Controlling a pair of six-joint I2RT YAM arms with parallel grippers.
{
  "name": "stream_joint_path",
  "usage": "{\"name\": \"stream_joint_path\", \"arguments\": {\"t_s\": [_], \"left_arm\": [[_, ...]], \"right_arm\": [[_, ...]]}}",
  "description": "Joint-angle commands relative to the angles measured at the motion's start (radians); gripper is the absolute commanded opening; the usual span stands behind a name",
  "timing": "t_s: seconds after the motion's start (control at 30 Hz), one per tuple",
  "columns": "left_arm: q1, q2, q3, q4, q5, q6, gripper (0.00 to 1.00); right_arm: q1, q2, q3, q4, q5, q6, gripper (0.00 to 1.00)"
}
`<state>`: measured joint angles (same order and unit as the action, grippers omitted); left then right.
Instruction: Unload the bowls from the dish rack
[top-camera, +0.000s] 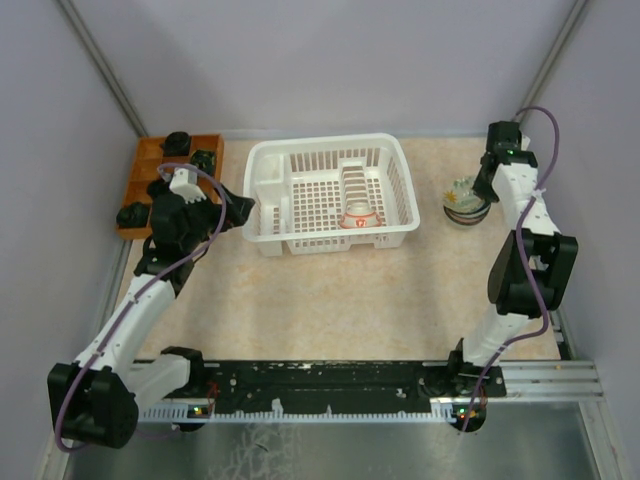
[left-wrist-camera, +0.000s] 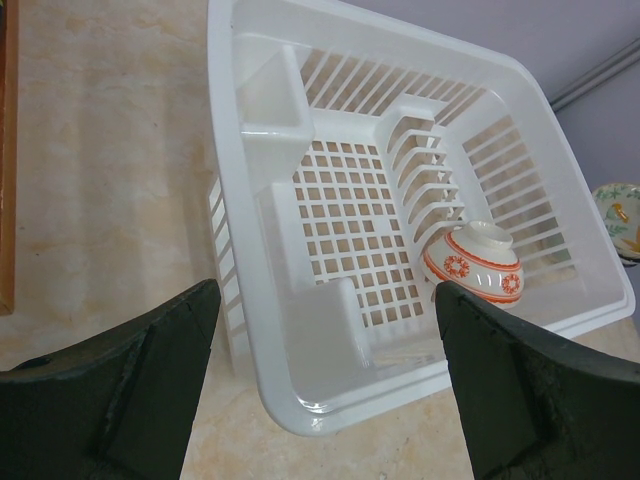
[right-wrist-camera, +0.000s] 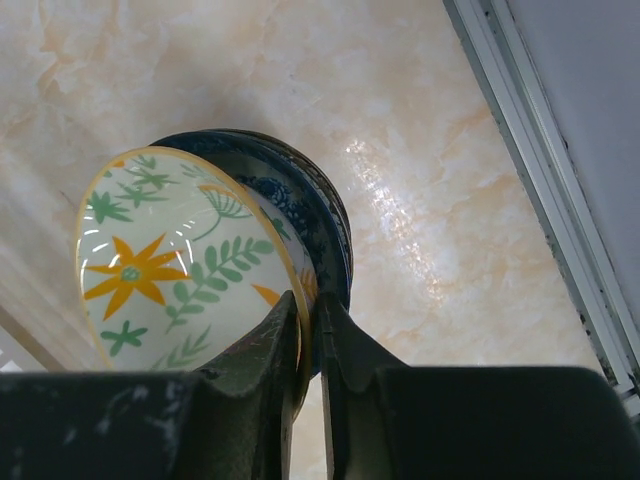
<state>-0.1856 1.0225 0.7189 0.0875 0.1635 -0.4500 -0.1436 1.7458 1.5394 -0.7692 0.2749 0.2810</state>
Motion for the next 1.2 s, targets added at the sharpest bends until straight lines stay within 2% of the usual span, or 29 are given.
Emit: {"name": "stream_joint_path", "arguments": {"t_s": [0.0, 0.2, 0.5, 0.6, 0.77, 1.0, 1.17], "left_arm": [[-0.005, 0.005, -0.01, 0.028, 0.01, -0.004, 0.94], [-0.005, 0.009, -0.01, 0.028, 0.007, -0.003, 0.94], [-0.004, 0.012, -0.012, 0.03, 0.006, -0.003, 0.94], [-0.005, 0.013, -0.014, 0.03, 0.006, -0.005, 0.94], [-0.005, 0.009, -0.022, 0.031, 0.007, -0.003, 0.94], [-0.006, 0.007, -0.026, 0.032, 0.008, -0.004, 0.94], [-0.006, 0.008, -0.029, 0.033, 0.007, -0.005, 0.94]], "right_arm": [[-0.013, 0.003, 0.058, 0.044, -0.007, -0.008, 0.16], [-0.015, 0.003, 0.059, 0.044, -0.01, -0.008, 0.24], [-0.015, -0.058, 0.021, 0.045, -0.011, -0.006, 0.26], [-0.015, -0.076, -0.014, 0.054, -0.013, -0.005, 0.23], [-0.017, -0.083, -0.077, 0.085, -0.01, 0.001, 0.11], [-0.025, -0.117, -0.089, 0.09, -0.015, 0.007, 0.0], [-0.044, -0.122, -0.111, 0.104, -0.056, 0.022, 0.0]]}}
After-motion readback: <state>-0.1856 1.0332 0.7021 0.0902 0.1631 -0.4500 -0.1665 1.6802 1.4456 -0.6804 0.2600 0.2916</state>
